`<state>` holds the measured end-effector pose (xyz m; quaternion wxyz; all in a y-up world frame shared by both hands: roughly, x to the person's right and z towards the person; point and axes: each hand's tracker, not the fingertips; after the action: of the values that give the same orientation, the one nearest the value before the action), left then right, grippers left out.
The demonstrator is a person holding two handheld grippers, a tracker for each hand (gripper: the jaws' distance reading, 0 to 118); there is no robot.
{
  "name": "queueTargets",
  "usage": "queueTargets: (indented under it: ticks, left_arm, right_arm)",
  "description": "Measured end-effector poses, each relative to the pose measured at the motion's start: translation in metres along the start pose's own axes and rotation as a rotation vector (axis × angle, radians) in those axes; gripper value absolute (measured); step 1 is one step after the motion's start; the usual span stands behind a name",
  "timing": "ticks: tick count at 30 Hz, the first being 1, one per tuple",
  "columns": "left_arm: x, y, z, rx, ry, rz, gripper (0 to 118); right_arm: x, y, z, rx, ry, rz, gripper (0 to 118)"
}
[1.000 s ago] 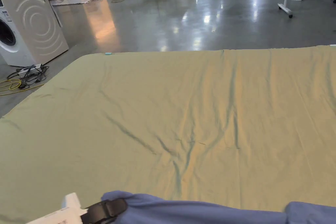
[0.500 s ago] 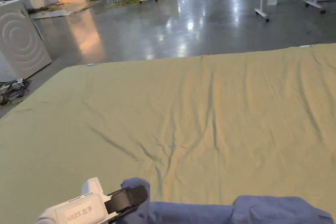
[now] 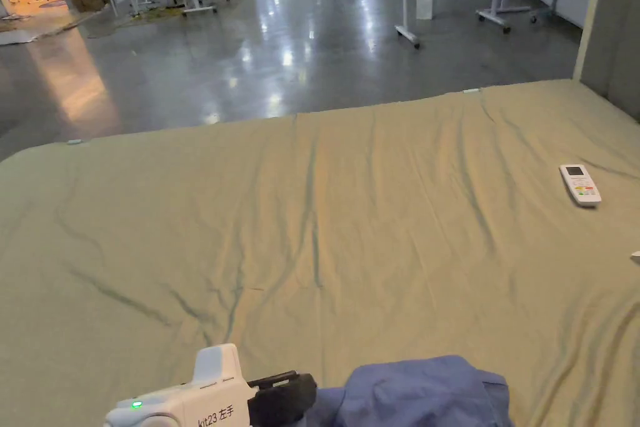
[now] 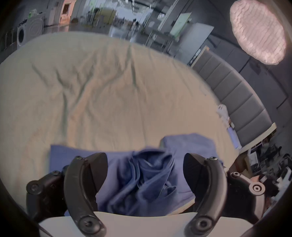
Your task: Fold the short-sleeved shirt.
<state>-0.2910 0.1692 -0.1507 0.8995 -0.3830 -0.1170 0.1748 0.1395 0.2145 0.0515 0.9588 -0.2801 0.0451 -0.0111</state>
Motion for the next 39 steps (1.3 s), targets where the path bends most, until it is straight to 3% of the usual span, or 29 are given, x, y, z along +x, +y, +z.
queueTargets:
  ticks: [3,4,5,6,7,14,16,19,21,23,24,27,28,35,38,39]
  left_arm:
    - [-0.013,0.01,0.033,0.136,-0.078,0.139,89]
    - [-0.02,0.009,0.038,0.164,-0.083,0.199,79]
    - [-0.028,0.006,0.04,0.193,-0.078,0.258,59]
    - [-0.037,0.003,0.039,0.189,-0.078,0.299,26]
    - [-0.047,-0.003,0.034,0.154,-0.076,0.32,1]
    - [-0.048,-0.058,-0.041,-0.162,-0.103,0.375,1]
    - [-0.033,-0.069,-0.052,-0.164,-0.16,0.384,1]
    - [-0.019,-0.069,-0.059,-0.151,-0.106,0.307,1]
    - [-0.024,-0.066,-0.061,-0.157,-0.126,0.327,1]
    - [-0.031,-0.062,-0.054,-0.159,-0.154,0.367,3]
    - [-0.034,-0.058,-0.048,-0.162,-0.16,0.357,14]
    - [-0.056,-0.046,-0.011,-0.027,-0.192,0.28,96]
    - [-0.066,-0.039,-0.002,-0.014,-0.185,0.278,111]
    - [-0.161,-0.04,0.045,0.037,-0.01,0.559,107]
    - [-0.177,-0.056,0.035,0.008,-0.108,0.637,97]
    - [-0.143,-0.059,0.04,0.041,-0.152,0.655,97]
  right_arm:
    - [0.002,-0.004,-0.001,-0.003,0.02,-0.039,0]
    - [0.003,-0.005,-0.003,-0.004,0.022,-0.048,0]
    - [0.003,-0.006,-0.004,-0.007,0.025,-0.058,0]
    - [0.002,-0.007,-0.005,-0.01,0.029,-0.064,0]
    - [0.001,-0.007,-0.006,-0.012,0.032,-0.068,0]
    - [-0.005,-0.003,-0.002,-0.017,0.034,-0.028,0]
    - [-0.004,-0.001,0.001,-0.012,0.023,-0.022,0]
    - [-0.003,0.0,0.0,-0.016,0.02,-0.031,0]
    - [-0.002,-0.001,-0.003,-0.025,0.026,-0.044,0]
    - [-0.005,0.0,-0.004,-0.027,0.03,-0.044,0]
    - [-0.007,0.0,-0.004,-0.026,0.033,-0.039,0]
    - [-0.01,0.001,-0.003,-0.019,0.048,-0.021,0]
    - [-0.011,0.001,-0.004,-0.019,0.05,-0.019,0]
    - [-0.017,0.0,-0.013,-0.037,0.07,-0.019,0]
    - [-0.02,0.0,-0.011,-0.041,0.08,-0.001,0]
    - [-0.021,0.0,-0.01,-0.046,0.08,0.008,0]
